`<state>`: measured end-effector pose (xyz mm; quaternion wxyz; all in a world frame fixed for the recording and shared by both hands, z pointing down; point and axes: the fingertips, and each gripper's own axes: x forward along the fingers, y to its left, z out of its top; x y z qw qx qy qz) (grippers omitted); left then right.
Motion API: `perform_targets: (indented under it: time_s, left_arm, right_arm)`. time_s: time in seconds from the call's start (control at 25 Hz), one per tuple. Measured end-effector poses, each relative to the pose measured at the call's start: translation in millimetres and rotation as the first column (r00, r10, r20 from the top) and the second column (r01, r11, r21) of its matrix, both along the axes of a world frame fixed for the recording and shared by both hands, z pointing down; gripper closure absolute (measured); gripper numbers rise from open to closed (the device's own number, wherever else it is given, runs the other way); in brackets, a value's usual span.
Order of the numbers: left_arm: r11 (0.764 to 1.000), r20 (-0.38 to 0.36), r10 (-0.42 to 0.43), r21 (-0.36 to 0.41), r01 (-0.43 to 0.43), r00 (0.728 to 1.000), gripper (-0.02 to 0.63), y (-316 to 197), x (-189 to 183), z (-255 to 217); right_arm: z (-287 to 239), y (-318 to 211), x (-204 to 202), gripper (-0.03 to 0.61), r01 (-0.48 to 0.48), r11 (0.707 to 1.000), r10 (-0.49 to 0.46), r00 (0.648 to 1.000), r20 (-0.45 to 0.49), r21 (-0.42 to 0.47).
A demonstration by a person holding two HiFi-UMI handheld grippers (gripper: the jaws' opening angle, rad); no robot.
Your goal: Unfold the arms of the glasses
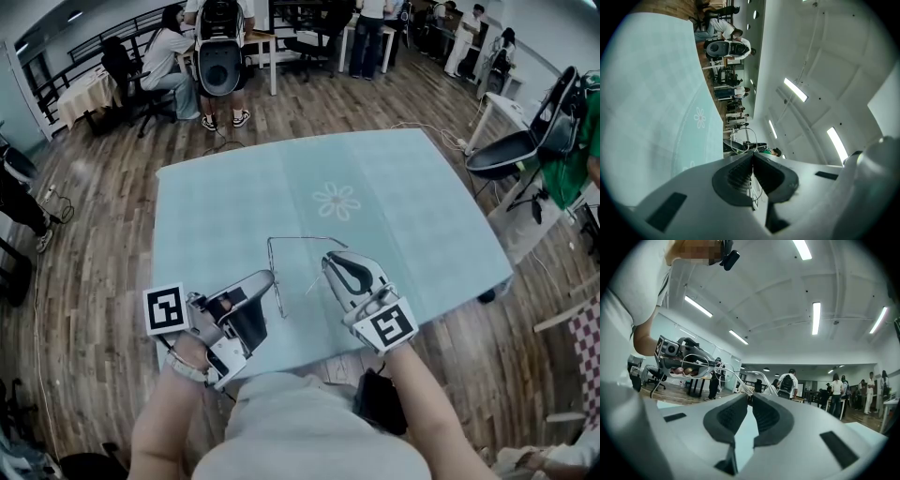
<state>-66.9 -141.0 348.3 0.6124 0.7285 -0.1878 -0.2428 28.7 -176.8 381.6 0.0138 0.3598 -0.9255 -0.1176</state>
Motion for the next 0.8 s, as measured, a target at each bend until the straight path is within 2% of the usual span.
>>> perform_targets:
  time_s: [0.8]
  left_arm:
    - [0.999, 0.027, -0.034, 0.015, 0.033, 0.999, 0.601, -10, -8, 2]
  right_arm:
    - [-15, 28, 23, 0.543, -0.011, 0.999, 0.012, 1.0, -0.013, 0.053]
